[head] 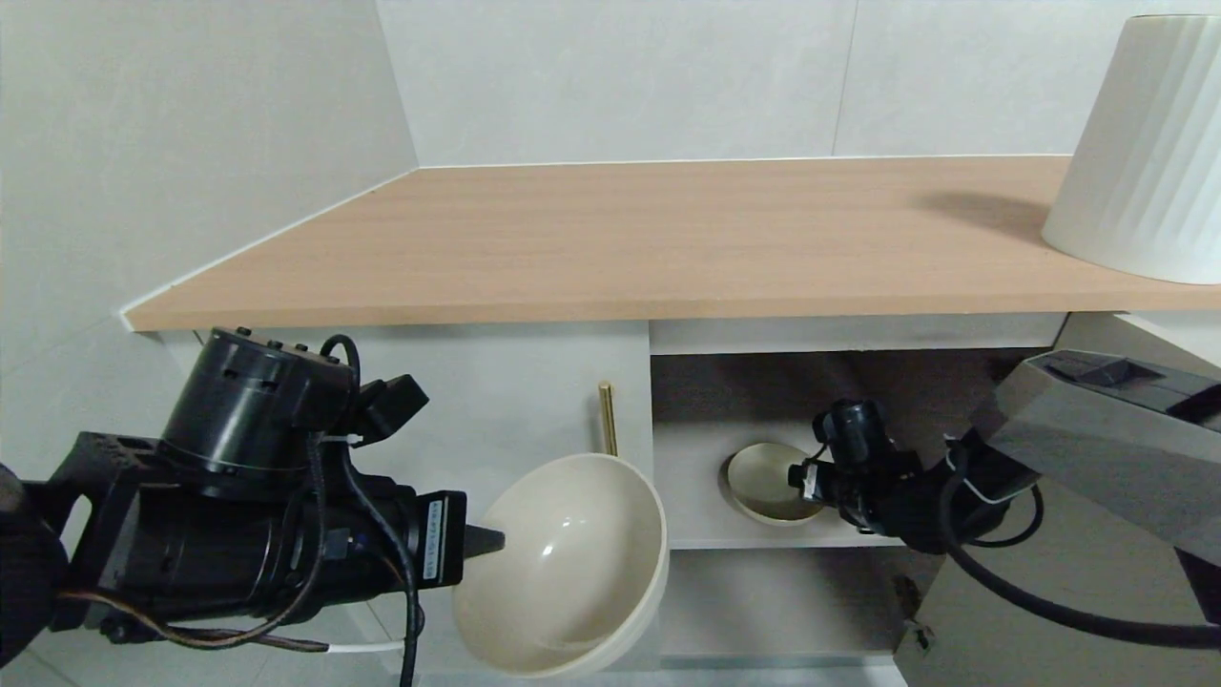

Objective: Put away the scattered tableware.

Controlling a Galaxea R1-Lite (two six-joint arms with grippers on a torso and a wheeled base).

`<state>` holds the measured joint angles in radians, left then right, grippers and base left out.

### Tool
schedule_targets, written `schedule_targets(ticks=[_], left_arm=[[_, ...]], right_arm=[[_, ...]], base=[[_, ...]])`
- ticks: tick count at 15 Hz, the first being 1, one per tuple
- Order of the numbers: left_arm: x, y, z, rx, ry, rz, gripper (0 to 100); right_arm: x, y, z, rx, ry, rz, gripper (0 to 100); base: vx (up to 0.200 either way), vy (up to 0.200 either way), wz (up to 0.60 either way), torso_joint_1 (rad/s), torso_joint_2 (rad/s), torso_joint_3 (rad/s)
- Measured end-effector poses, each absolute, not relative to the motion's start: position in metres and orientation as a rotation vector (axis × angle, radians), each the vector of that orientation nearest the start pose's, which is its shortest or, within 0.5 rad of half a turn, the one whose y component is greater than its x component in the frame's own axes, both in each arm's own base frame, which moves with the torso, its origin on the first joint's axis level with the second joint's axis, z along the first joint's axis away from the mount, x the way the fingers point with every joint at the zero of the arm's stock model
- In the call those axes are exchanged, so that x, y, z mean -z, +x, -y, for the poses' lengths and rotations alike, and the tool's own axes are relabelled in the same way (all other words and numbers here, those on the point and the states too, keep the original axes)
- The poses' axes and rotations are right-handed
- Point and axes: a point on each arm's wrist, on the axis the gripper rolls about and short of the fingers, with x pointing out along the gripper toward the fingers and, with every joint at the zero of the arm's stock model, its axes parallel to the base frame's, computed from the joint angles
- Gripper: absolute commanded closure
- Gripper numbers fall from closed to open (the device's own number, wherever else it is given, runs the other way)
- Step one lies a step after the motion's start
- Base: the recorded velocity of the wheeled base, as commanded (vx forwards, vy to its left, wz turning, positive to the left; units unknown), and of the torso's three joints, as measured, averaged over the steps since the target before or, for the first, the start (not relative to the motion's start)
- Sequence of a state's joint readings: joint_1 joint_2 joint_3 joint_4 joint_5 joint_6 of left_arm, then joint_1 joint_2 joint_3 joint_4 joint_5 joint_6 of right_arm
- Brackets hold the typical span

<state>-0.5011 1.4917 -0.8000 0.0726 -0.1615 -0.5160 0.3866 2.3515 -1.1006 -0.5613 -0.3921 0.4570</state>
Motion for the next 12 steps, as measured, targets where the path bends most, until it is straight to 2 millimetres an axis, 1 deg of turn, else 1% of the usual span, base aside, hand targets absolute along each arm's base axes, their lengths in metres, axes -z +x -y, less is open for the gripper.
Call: schedule_targets(ticks=[2,4,5,7,10,12], left_arm=[[-0.173,0.209,0.122,0.407,-0.396,-0.881,100],[-0.167,0.215,0.132,0.368,-0.407,-0.856,100],[-0.161,0.219,0.138,0.32,-0.387,-0.841,100],[-0.141,0.227,0.154,0.204,-0.311,-0.825,100],[-0.111,0.225,0.176,0.182,-0.22,-0.888,100],[-0.099,0.225,0.181,0.18,-0.19,-0.925,100]], right_arm=[[-0.018,0.373,-0.152,0.06,0.187,-0.652,0],[-0.033,0.351,-0.158,-0.078,0.186,-0.693,0],[-0.043,0.338,-0.161,-0.153,0.177,-0.706,0],[-0.063,0.308,-0.168,-0.307,0.144,-0.717,0],[-0.09,0.271,-0.175,-0.476,0.129,-0.706,0],[-0.105,0.251,-0.177,-0.571,0.125,-0.738,0]], base=[[0.0,0.0,0.0,0.0,0.0,0.0],[0.0,0.0,0.0,0.0,0.0,0.0],[0.0,0.0,0.0,0.0,0.0,0.0],[0.0,0.0,0.0,0.0,0.0,0.0],[0.0,0.0,0.0,0.0,0.0,0.0],[0.0,0.0,0.0,0.0,0.0,0.0]])
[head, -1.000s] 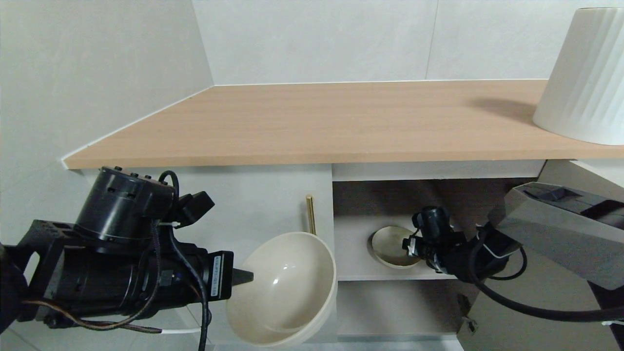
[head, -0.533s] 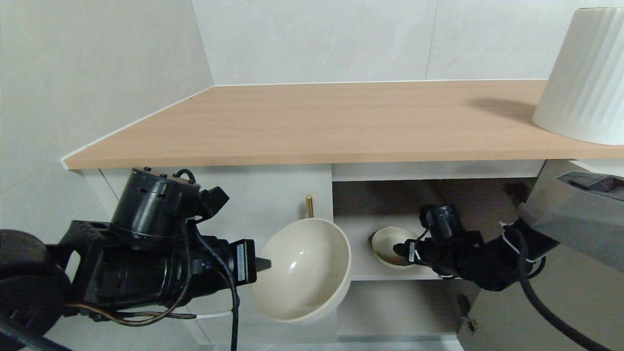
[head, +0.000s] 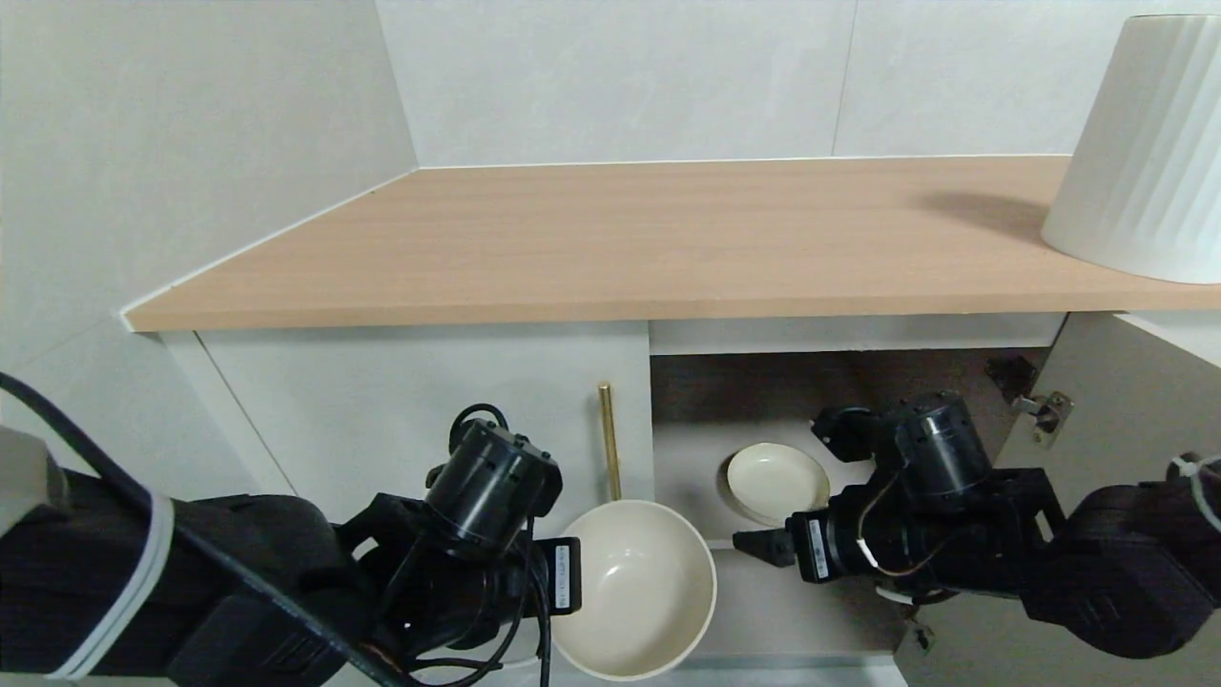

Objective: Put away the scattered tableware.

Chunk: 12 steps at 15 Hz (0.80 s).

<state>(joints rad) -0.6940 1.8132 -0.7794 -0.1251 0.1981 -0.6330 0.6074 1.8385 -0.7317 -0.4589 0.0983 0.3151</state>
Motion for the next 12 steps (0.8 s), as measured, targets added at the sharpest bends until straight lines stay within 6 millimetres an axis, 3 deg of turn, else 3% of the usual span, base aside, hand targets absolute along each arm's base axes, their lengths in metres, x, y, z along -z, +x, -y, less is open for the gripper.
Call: schedule_targets(ticks=[2,5,12], left_arm=[[-0.09,0.223,0.186,0.182,-0.164,-0.954,100],[-0.082,0.219,0.192,0.194,-0.136,-0.982,100],[-0.08,0.211,0.199,0.221,-0.109,-0.996,100]], right_arm=[[-0.119,0.229,-0.181,-0.686,0.124,-0.777,0],[-0.127,0.215,-0.188,-0.741,0.11,-0.76,0],[-0.1,0.212,-0.207,-0.673,-0.036,-0.785,0]], base=[[0.0,0.0,0.0,0.0,0.0,0.0],[0.0,0.0,0.0,0.0,0.0,0.0],[0.0,0.0,0.0,0.0,0.0,0.0]])
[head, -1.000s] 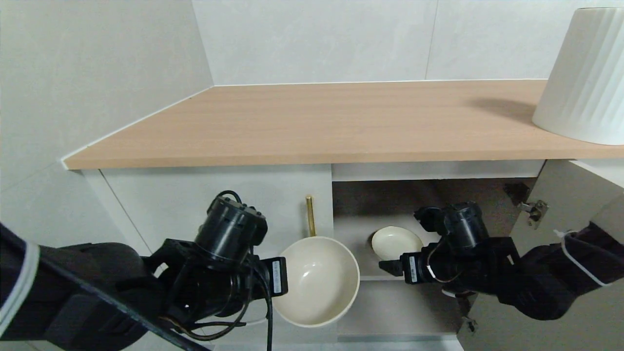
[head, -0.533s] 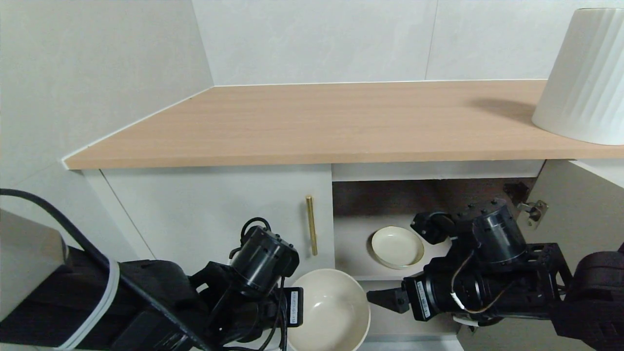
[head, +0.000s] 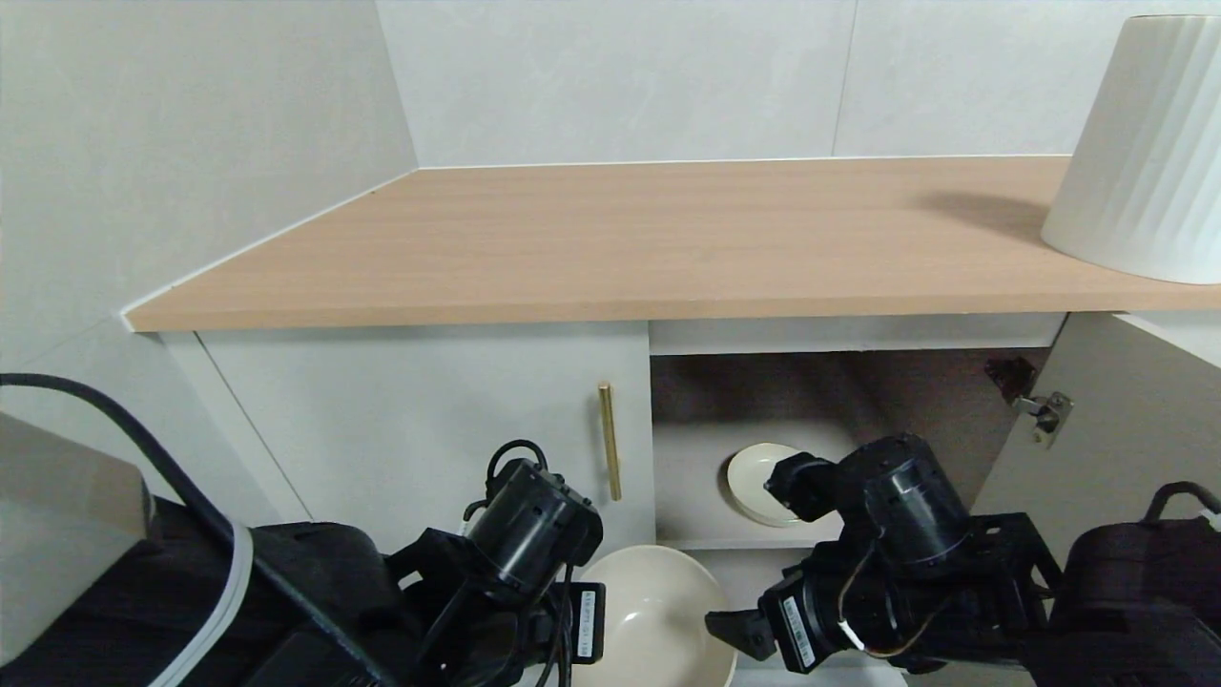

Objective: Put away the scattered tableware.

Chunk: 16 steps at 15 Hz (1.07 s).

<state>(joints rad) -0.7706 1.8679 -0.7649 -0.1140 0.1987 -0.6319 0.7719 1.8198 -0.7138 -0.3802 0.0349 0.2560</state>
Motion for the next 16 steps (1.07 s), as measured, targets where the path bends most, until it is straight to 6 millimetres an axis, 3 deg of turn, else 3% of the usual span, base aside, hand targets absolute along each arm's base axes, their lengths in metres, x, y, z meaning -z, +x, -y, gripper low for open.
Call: schedule_targets(ticks=[8,9,16], left_arm=[[-0.082,0.208,0.2,0.23,-0.101,-0.999,100],[-0.082,0.208,0.2,0.229,-0.101,-0.999,100],[-0.081,0.208,0.201,0.235,-0.105,-0.999,100]], right_arm=[[-0.081,0.219,-0.214,-0.635,-0.064,-0.814,0],[-0.081,0.219,-0.214,-0.634,-0.065,-0.816,100],[-0.079,0.221,-0.216,-0.635,-0.061,-0.818,100]], base=[[0.0,0.0,0.0,0.0,0.0,0.0],[0.0,0.0,0.0,0.0,0.0,0.0],[0.0,0.0,0.0,0.0,0.0,0.0]])
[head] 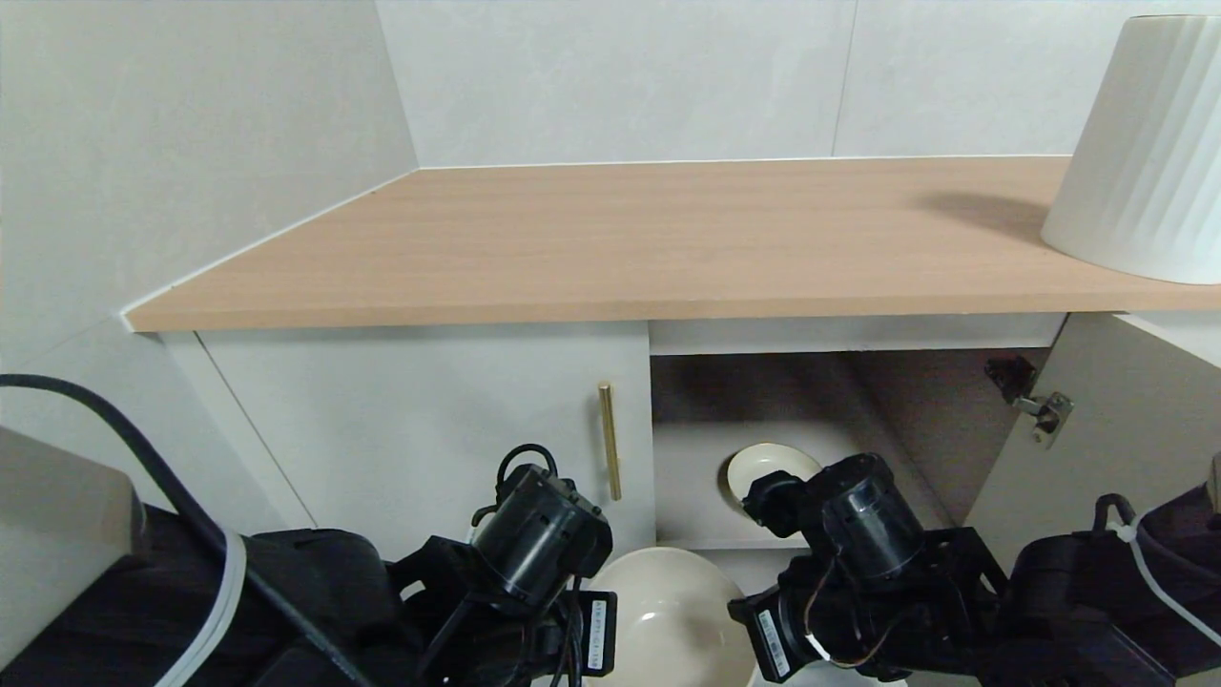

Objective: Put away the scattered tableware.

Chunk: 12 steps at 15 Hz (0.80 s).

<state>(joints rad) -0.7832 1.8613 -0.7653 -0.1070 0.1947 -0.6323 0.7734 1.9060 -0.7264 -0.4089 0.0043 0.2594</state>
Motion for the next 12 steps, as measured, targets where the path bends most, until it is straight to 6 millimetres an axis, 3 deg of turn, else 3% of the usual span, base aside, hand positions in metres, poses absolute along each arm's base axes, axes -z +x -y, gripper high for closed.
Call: schedule_targets(ticks=[8,9,12], left_arm=[[-0.0805,0.2077,0.2001,0.229,-0.099,-1.004,100],[-0.0805,0.2077,0.2001,0.229,-0.099,-1.003,0],[-0.0797,0.2071,0.1987,0.219,-0.091,-1.007,0]], right_arm=[[-0.0786,0.2208,-0.2151,-0.632,-0.065,-0.821,100],[-0.0786,0.2209,-0.215,-0.631,-0.064,-0.821,100],[-0.0777,0.221,-0.2139,-0.622,-0.07,-0.826,100]], base=[[0.0,0.0,0.0,0.0,0.0,0.0],[0.0,0.0,0.0,0.0,0.0,0.0],[0.0,0.0,0.0,0.0,0.0,0.0]])
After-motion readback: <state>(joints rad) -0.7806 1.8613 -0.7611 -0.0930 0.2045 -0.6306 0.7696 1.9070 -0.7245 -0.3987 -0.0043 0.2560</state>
